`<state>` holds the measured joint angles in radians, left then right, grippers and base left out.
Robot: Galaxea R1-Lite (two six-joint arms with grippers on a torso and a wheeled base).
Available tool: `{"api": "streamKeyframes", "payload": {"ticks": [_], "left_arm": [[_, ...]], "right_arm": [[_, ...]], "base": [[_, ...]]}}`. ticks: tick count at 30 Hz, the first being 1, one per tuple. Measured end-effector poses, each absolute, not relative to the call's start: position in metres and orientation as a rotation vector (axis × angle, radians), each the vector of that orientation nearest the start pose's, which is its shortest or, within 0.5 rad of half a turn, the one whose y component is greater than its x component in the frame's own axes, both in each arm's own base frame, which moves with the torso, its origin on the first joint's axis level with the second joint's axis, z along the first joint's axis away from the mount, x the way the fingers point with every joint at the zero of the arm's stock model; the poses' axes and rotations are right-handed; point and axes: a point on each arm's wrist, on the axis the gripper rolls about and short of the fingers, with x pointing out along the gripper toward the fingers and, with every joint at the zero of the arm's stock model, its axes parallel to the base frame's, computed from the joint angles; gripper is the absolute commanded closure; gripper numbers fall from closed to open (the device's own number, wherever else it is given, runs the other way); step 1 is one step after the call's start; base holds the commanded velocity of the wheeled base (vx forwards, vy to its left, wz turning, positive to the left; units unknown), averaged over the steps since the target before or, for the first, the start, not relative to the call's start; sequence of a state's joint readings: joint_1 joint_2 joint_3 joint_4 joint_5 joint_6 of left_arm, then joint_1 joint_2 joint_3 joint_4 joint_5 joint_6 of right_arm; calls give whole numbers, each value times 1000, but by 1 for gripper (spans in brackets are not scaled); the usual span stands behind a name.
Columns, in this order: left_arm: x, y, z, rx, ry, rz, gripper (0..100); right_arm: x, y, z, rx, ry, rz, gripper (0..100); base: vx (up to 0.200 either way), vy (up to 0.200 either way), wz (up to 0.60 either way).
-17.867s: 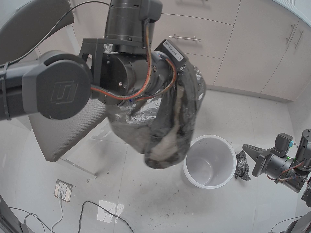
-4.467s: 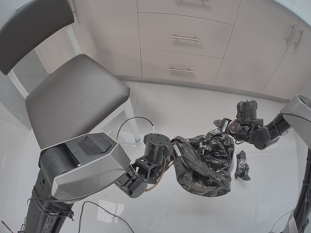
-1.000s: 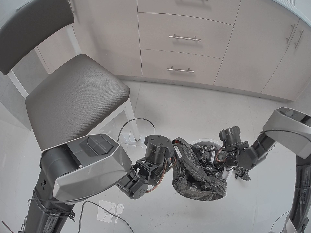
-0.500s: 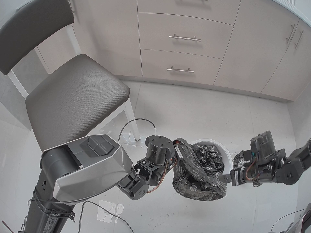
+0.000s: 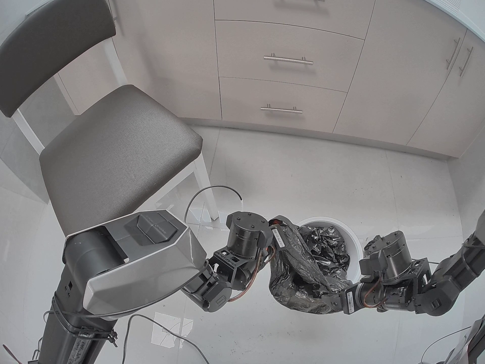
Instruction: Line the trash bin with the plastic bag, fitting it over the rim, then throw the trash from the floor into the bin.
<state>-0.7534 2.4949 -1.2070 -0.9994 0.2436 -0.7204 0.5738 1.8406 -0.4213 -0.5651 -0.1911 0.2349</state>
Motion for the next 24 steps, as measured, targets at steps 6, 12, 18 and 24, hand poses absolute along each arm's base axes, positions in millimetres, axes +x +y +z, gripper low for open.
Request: {"api": "streamKeyframes", "payload": {"ticks": [6,12,18,24], "left_arm": [[338,-310,5,-562,423,-390,100],[338,-310,5,-562,423,-390,100],[337,-310,6,-563,423,-391,100],[336,-310,6,-562,426,-392,100]], "right_arm": [[229,135,28,-105,810,215,0],[245,135,12,-107,837,174,0],[260,134,4,-97,834,131,0],[272,134,3,-100,806,87,0]], "base": [[0,0,0],[0,0,0],[0,0,0],[0,0,0]]}}
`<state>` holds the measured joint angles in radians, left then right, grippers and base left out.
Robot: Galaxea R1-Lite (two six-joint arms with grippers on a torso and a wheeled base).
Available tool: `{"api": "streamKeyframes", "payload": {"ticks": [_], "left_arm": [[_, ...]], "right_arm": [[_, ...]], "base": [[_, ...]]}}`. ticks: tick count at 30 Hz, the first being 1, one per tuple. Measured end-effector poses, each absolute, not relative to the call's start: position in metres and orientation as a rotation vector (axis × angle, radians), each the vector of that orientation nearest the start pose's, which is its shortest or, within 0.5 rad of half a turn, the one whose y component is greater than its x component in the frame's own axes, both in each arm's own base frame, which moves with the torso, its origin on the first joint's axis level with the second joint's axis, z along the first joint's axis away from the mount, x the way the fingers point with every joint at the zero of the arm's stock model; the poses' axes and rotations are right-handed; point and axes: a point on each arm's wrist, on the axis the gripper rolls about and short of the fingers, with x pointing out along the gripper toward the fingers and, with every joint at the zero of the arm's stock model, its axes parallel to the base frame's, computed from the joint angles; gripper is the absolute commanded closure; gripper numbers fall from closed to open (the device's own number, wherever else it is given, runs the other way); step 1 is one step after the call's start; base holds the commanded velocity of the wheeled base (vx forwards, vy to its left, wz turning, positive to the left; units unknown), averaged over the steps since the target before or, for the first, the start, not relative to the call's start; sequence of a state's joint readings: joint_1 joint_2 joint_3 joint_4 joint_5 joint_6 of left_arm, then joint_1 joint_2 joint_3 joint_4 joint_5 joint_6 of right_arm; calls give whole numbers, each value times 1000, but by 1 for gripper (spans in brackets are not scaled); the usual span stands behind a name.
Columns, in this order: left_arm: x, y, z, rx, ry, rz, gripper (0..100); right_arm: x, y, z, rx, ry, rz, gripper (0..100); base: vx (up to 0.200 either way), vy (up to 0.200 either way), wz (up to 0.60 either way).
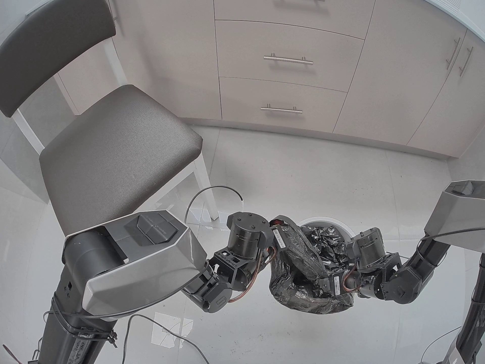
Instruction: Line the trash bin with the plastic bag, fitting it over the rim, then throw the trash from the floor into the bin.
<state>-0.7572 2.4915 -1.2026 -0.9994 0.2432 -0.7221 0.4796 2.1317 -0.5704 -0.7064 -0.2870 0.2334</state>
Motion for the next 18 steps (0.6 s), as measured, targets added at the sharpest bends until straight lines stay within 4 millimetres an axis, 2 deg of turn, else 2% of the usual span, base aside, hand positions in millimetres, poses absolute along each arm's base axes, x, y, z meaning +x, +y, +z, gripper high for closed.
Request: {"api": "streamKeyframes", "payload": {"ticks": [18], "left_arm": [[333,-314,8,-553,420,-403,100]], "right_arm": [[301,120,15,-45,595,-95,0]], "base": [[0,0,0]]}}
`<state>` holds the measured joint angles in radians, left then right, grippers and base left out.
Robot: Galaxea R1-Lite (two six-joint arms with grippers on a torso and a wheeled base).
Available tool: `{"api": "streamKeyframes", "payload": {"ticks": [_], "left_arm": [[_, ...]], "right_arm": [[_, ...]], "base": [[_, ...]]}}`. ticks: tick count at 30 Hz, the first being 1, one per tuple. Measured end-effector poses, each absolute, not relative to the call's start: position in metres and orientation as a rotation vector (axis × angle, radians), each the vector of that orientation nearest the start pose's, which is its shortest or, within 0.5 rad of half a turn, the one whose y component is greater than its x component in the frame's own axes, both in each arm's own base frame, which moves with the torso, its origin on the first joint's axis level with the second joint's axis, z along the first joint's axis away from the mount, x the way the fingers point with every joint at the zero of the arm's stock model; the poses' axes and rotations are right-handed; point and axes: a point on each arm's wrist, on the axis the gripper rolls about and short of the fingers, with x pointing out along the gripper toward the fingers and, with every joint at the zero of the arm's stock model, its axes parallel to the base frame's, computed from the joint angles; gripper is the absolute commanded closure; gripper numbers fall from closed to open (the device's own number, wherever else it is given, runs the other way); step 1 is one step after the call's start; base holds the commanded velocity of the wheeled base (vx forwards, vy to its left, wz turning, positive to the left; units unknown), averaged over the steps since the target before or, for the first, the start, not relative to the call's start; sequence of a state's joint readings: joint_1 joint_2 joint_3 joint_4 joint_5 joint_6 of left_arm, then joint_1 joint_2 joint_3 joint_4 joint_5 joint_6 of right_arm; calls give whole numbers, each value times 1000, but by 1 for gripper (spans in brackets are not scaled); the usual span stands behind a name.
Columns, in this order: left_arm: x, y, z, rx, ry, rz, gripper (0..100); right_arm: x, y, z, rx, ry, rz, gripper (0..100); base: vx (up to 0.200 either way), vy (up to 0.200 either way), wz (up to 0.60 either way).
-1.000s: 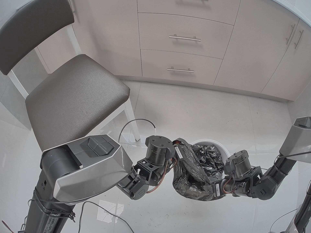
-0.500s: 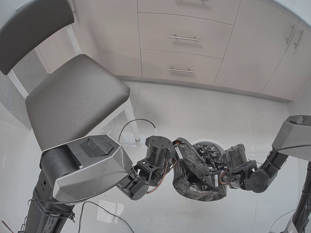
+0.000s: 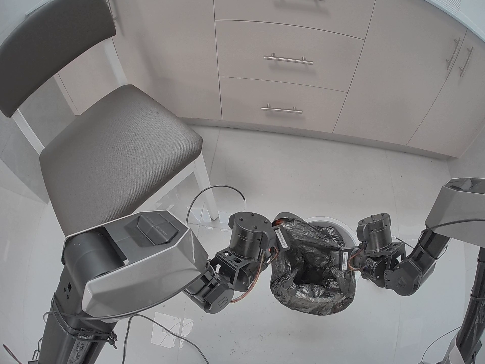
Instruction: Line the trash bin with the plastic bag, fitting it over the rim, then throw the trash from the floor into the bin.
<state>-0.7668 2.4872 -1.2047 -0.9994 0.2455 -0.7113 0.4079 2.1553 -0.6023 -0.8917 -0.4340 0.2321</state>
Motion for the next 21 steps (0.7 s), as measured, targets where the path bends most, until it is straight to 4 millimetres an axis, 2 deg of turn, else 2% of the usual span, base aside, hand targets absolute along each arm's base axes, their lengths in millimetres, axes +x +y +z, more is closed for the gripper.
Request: {"api": "streamKeyframes", "payload": {"ticks": [12,21], "left_arm": [[319,-330,4,-464,431,-463,100],[318,-333,-4,-363,461,-467,100]], "right_arm": [[320,102,10,16,477,-196,0],[328,89,5,86,379,-181,0]], "base": [[0,0,0],[0,0,0]]}}
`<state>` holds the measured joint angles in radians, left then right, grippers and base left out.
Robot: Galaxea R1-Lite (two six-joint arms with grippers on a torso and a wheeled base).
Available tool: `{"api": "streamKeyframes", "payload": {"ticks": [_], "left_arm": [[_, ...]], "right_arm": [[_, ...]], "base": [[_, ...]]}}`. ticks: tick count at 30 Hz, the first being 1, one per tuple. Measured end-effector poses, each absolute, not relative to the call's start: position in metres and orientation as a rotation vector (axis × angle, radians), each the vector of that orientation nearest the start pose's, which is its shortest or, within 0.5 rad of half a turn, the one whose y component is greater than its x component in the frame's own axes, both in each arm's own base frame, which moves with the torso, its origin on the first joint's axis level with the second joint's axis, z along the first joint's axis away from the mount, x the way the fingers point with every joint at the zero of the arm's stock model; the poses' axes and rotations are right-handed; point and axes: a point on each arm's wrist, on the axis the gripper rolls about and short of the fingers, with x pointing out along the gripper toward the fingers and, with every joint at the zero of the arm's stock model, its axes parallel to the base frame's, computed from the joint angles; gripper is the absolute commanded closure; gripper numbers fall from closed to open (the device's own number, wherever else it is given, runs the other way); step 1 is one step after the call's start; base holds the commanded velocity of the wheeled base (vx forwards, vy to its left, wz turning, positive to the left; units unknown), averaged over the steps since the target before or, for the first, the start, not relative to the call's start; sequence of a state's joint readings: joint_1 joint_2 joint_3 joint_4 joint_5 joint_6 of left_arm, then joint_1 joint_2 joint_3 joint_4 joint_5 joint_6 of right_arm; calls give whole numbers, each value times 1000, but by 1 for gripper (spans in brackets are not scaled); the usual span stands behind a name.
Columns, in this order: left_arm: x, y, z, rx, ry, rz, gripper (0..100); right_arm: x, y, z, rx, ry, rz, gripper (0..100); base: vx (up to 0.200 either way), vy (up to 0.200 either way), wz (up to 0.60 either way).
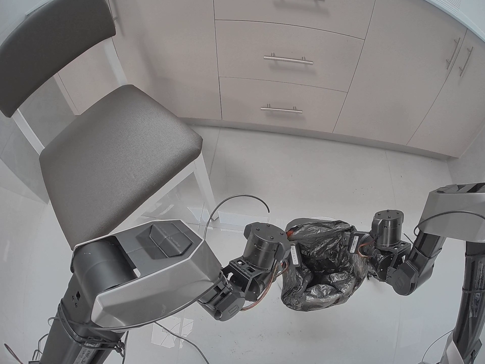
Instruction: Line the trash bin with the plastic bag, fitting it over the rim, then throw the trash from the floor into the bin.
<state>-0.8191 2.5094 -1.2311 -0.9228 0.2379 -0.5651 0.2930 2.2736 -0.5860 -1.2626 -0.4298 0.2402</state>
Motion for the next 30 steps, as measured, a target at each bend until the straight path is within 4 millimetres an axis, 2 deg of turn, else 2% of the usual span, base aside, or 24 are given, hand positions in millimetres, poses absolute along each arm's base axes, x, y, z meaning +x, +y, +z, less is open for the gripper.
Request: {"api": "streamKeyframes", "payload": {"ticks": [11,19,30], "left_arm": [[343,-338,0,-276,455,-447,100],[363,-332,1,-247,452,-414,100],[367,-331,-5,-242,456,-412,100]], "right_arm": [[335,80,-1,222,297,-102,0],[340,76,-3,366,288,-40,0],[348,65,-1,395,262,-68,0]], "base": [[0,0,0],[0,0,0],[0,0,0]]}}
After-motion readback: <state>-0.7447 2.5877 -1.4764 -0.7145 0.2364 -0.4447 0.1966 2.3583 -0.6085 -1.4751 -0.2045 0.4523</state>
